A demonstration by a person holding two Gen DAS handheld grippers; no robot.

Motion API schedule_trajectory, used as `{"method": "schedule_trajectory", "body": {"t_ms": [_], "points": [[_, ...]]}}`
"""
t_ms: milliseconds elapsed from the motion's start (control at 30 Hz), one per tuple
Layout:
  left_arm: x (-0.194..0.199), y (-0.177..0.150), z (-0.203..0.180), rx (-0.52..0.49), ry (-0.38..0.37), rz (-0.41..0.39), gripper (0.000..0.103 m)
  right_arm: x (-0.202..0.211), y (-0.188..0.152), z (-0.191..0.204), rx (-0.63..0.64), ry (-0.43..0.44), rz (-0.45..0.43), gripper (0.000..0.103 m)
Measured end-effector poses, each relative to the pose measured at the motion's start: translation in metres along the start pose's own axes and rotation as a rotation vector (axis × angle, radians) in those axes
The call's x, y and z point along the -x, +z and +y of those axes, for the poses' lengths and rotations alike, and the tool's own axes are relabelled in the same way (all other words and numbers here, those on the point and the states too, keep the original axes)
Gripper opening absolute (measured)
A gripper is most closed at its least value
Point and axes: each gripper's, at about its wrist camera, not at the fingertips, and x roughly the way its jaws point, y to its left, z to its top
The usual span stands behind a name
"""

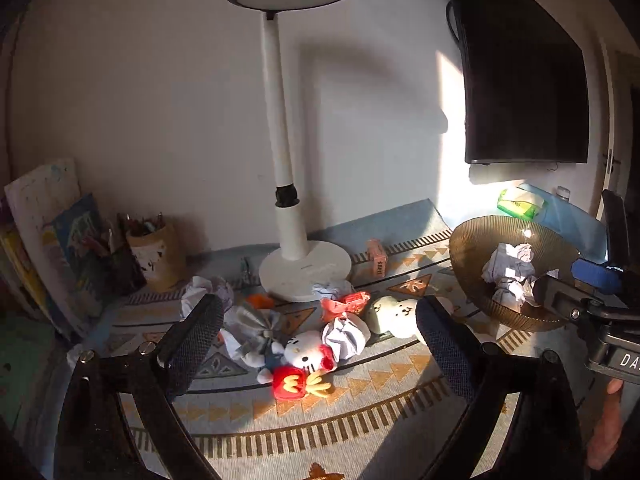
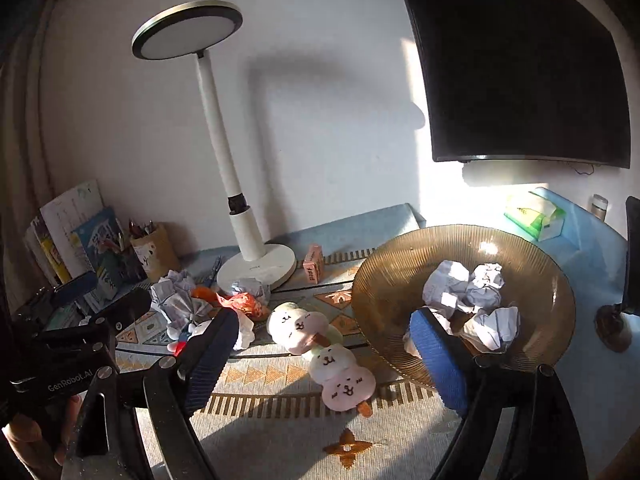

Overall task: Organize objects
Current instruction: 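Move both open grippers back over the rug toward more paper, then grasp the paper ball by the books with left while right grasps paper by lamp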

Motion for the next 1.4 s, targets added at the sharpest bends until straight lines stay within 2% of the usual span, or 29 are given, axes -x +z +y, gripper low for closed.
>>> {"method": "schedule_trajectory", "body": {"t_ms": [133,233,367,467,500,533,567,767,833,900,1033,1100,1267,1300,1400], "points": [[-0.002,-0.047,0.048,0.101,0.061,0.038,0.097,-0.030,-0.028,0.026,-0.029,0.040,0.053,0.087],[-0.019,-0.074,0.066,0.135,0.066,0.083,0.097,-0.056,-0.045,0.041,0.005,0.033,0.116,0.087],[-0.035,-0.094,0.083,0.214,0.032,0.125,0.097,-0.075,-0.059,0.056,0.056,0.011,0.149,0.087],[-0.040,-0.097,0.091,0.269,0.004,0.140,0.097,-0.076,-0.064,0.060,0.094,-0.034,0.140,0.089],[-0.040,-0.098,0.093,0.282,-0.003,0.147,0.097,-0.077,-0.064,0.061,0.102,-0.061,0.132,0.099],[-0.040,-0.101,0.094,0.294,-0.013,0.157,0.097,-0.078,-0.064,0.062,0.109,-0.090,0.125,0.103],[-0.040,-0.102,0.095,0.302,-0.018,0.163,0.097,-0.078,-0.063,0.063,0.117,-0.101,0.116,0.103],[-0.037,-0.104,0.100,0.343,-0.008,0.151,0.097,-0.071,-0.062,0.067,0.142,-0.042,0.098,0.103],[-0.038,-0.105,0.105,0.366,-0.009,0.158,0.097,-0.073,-0.062,0.070,0.158,-0.032,0.110,0.103],[-0.038,-0.106,0.108,0.383,0.002,0.156,0.097,-0.075,-0.064,0.075,0.170,0.013,0.136,0.103],[-0.036,-0.107,0.108,0.387,0.010,0.146,0.097,-0.086,-0.070,0.084,0.218,-0.064,0.199,0.103],[-0.036,-0.106,0.109,0.387,0.012,0.147,0.097,-0.087,-0.071,0.085,0.224,-0.071,0.204,0.103],[-0.027,-0.102,0.123,0.371,0.024,0.193,0.096,-0.091,-0.060,0.095,0.206,0.042,0.302,0.103],[-0.022,-0.098,0.134,0.367,0.044,0.193,0.096,-0.089,-0.054,0.103,0.222,0.065,0.293,0.103],[-0.011,-0.082,0.186,0.390,0.168,0.177,0.097,-0.087,-0.026,0.138,0.282,0.122,0.236,0.103]]}}
